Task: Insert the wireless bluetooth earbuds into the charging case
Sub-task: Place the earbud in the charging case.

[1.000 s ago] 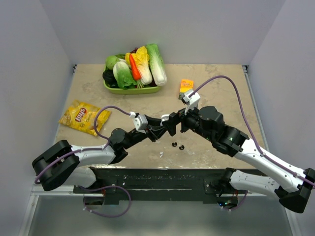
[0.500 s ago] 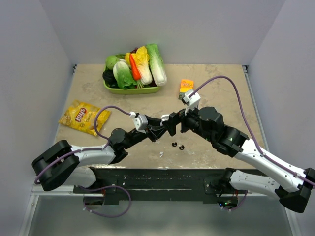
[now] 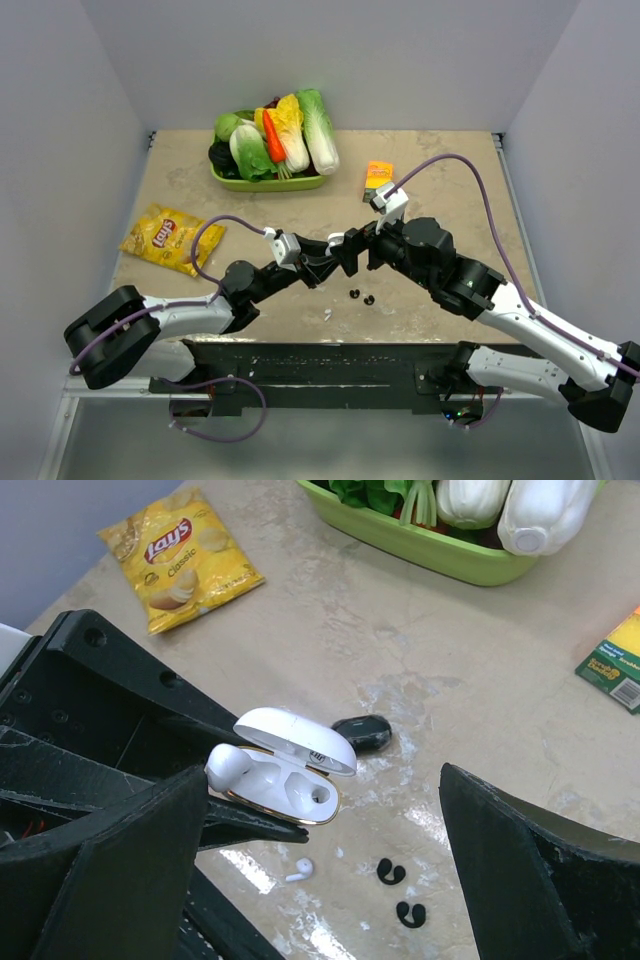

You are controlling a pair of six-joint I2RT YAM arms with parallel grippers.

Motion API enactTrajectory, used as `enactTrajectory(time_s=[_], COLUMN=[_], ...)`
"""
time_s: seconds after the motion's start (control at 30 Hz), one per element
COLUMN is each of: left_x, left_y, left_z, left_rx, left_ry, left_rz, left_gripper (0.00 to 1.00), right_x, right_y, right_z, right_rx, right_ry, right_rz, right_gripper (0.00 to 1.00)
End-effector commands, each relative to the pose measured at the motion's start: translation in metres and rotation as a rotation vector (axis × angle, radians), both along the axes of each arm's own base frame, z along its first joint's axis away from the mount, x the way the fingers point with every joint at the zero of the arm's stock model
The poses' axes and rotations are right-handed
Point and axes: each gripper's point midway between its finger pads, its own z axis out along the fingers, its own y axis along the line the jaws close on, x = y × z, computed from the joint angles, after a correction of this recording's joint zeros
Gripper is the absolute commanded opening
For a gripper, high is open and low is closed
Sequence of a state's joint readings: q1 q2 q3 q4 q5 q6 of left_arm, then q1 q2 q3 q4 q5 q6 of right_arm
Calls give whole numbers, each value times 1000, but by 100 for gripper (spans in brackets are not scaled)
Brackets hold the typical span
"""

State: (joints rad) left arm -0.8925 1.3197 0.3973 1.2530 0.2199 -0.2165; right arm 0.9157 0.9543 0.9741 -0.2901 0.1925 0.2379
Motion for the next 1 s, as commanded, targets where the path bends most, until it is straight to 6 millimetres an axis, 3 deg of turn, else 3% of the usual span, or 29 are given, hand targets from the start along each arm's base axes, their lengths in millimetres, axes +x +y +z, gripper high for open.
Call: enactTrajectory(time_s=[0.0,0.97], left_x=[-32,-33], left_y=[35,34], left_z=[122,127], left_rx=[-368,-363], left_ry=[-334,-341], left_rz=[-2,-9], left_gripper=[0,0], right_x=[8,6], right_y=[-15,-26], right_z=[22,18], right_rx=[22,7], right_ry=[-46,-38], right_rz=[-80,-111], right_gripper=[98,98])
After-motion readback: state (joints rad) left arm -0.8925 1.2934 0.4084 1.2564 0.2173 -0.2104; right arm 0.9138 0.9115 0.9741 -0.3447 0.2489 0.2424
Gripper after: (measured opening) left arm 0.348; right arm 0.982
